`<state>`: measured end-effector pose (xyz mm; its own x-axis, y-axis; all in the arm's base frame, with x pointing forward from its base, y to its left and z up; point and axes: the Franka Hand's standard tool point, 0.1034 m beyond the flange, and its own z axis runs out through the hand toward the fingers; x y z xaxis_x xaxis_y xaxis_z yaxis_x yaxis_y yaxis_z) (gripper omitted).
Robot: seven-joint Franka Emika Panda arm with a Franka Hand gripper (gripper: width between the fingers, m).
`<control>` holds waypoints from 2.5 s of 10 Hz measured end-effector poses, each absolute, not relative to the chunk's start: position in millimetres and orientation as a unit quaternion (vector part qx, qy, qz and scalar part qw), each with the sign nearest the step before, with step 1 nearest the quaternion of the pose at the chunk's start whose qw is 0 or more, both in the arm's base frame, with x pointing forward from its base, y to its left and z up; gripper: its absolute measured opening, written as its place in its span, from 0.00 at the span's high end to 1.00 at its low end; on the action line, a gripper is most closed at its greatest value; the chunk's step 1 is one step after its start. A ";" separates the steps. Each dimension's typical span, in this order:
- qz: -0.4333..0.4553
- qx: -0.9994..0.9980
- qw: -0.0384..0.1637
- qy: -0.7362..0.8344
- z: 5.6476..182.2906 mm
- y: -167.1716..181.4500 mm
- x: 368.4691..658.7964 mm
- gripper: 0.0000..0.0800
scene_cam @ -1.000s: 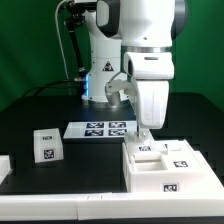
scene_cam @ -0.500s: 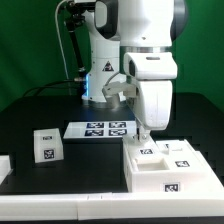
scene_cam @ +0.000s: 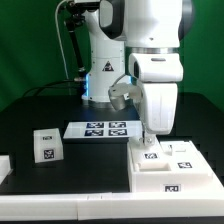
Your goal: Assemble cabinet
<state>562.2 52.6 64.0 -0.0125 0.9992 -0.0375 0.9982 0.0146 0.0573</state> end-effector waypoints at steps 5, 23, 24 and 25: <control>0.016 0.699 0.039 0.713 63.0 51.1 591.0 0.91; 0.051 0.794 0.054 0.604 92.9 55.0 544.2 0.00; 0.055 0.799 0.054 0.596 93.0 55.0 544.5 0.00; 0.076 0.832 0.049 0.548 91.5 55.1 543.4 0.00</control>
Offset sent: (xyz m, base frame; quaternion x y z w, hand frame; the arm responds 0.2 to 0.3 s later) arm 0.0249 0.0112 -0.0070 0.0086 0.0255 -0.0146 0.9995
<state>543.4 55.1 91.5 0.3877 0.9189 0.0727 0.9038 -0.3944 0.1658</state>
